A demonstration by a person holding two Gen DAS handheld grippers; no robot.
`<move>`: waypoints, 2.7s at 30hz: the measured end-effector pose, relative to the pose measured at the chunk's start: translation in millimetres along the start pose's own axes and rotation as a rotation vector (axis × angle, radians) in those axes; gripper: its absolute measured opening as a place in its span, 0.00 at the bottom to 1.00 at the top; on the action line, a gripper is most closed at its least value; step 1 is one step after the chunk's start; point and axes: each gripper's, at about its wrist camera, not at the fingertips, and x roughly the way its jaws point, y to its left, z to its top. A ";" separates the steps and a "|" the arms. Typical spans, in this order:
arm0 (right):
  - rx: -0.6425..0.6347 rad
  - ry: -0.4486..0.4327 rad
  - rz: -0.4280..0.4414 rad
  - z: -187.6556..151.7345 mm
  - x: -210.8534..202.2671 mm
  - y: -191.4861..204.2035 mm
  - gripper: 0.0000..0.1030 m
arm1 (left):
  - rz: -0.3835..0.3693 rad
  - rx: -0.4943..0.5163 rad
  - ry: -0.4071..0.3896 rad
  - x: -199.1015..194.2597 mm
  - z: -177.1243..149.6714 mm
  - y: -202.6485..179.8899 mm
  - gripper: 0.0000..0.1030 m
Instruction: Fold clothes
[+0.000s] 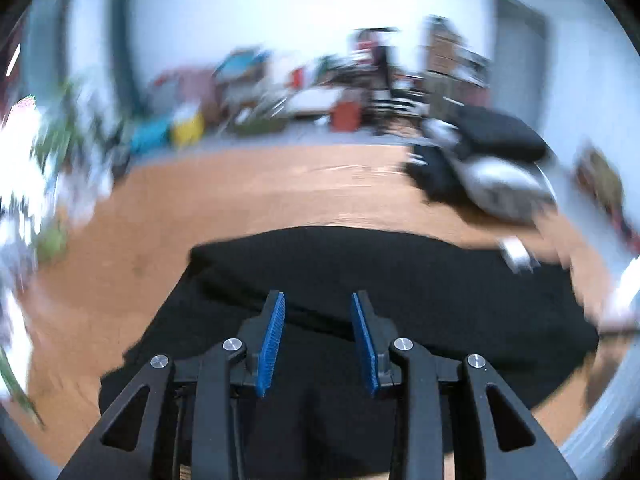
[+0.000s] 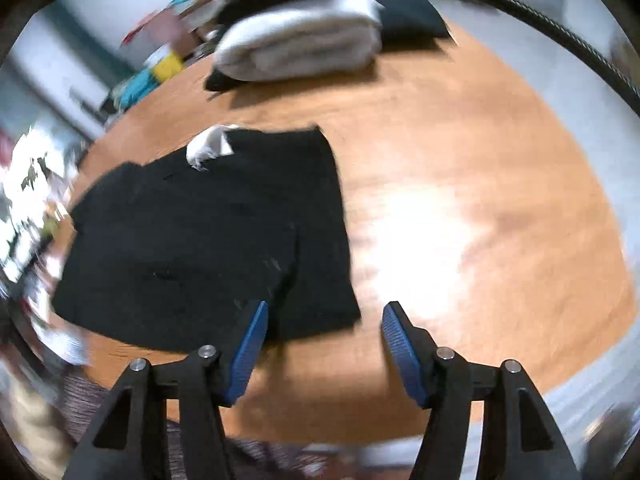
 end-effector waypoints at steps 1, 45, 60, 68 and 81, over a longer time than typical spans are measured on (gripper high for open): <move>0.033 0.000 0.031 -5.4 -1.4 -4.4 0.61 | 0.004 0.100 -0.013 -6.5 -6.7 -17.6 0.35; 0.289 -0.187 0.417 8.6 -24.2 -39.9 0.08 | -0.047 0.972 -0.253 -30.4 -49.4 -290.2 0.35; 0.294 -0.097 0.151 -7.3 -11.5 -55.0 0.10 | -0.067 0.964 -0.206 -35.5 -62.0 -274.8 0.35; -0.019 -0.058 0.049 -5.1 -7.5 -23.6 0.49 | -0.046 0.986 -0.192 -33.7 -63.5 -255.7 0.35; -0.315 0.094 0.192 16.4 1.6 -19.9 0.54 | -0.156 1.140 -0.198 -39.7 -74.8 -216.8 0.36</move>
